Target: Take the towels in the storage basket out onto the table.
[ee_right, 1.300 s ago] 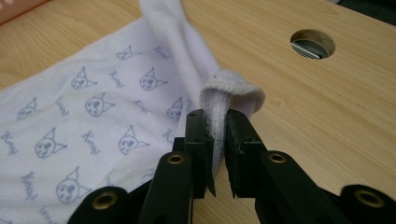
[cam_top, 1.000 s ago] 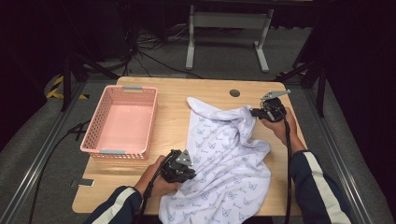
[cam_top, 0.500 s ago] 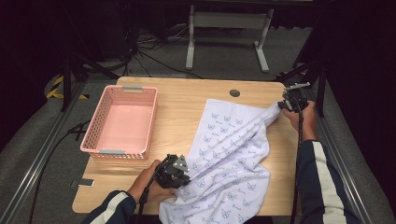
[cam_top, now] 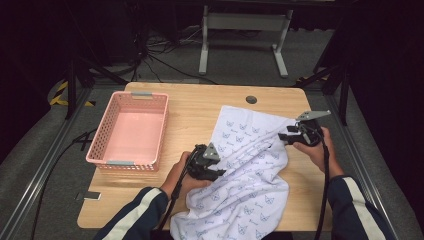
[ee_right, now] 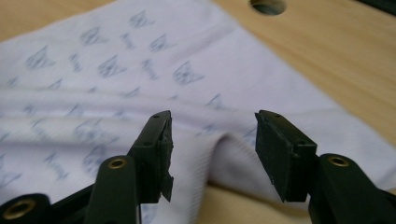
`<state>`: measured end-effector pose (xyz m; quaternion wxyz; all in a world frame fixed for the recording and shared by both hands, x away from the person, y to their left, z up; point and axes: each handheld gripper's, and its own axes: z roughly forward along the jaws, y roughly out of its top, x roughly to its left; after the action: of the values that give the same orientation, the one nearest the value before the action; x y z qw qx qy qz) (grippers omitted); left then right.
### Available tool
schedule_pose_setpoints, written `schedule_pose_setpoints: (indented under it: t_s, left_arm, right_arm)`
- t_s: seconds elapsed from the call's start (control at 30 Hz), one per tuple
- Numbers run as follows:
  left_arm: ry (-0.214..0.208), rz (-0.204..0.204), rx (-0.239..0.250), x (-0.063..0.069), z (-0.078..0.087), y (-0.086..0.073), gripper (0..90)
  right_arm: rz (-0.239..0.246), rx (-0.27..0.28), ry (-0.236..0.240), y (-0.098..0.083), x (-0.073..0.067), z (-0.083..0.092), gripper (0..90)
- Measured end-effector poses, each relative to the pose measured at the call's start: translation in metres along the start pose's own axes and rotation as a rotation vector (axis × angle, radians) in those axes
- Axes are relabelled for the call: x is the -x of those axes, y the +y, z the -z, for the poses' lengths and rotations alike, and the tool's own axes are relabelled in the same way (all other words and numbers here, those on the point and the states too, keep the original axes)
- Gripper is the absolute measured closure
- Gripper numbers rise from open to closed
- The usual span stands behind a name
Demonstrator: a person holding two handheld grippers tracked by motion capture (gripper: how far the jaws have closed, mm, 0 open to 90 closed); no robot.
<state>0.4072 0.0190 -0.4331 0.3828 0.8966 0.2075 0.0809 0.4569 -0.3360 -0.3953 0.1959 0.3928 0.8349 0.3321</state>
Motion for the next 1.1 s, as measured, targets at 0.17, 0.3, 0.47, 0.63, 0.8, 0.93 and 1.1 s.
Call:
schedule_pose_setpoints:
  t_s: [0.17,0.3,0.47,0.63,0.8,0.93,1.1]
  left_arm:
    - [0.045,0.056,0.025,-0.029,-0.025,0.020,52.9]
    - [0.137,0.041,-0.016,-0.045,-0.044,0.026,54.6]
    - [0.195,0.086,-0.040,-0.066,-0.064,0.023,59.5]
    - [0.244,0.097,-0.049,-0.071,-0.067,0.027,65.2]
    - [0.354,0.100,-0.079,-0.082,-0.067,0.029,71.3]
    - [0.403,0.133,-0.085,-0.091,-0.065,0.027,71.0]
    - [0.480,0.135,-0.135,-0.104,-0.062,0.026,73.9]
  right_arm:
    - [0.029,-0.075,-0.011,-0.021,-0.019,-0.010,43.3]
    - [0.002,-0.160,-0.081,-0.039,-0.014,-0.022,42.2]
    - [-0.076,-0.170,-0.113,-0.057,-0.003,-0.010,41.6]
    - [-0.163,-0.182,-0.188,-0.076,0.016,0.009,41.3]
    - [-0.210,-0.167,-0.265,-0.084,0.031,0.014,40.3]
    - [-0.205,-0.164,-0.283,-0.077,0.037,0.007,39.7]
    - [-0.190,-0.130,-0.305,-0.063,0.045,-0.011,40.0]
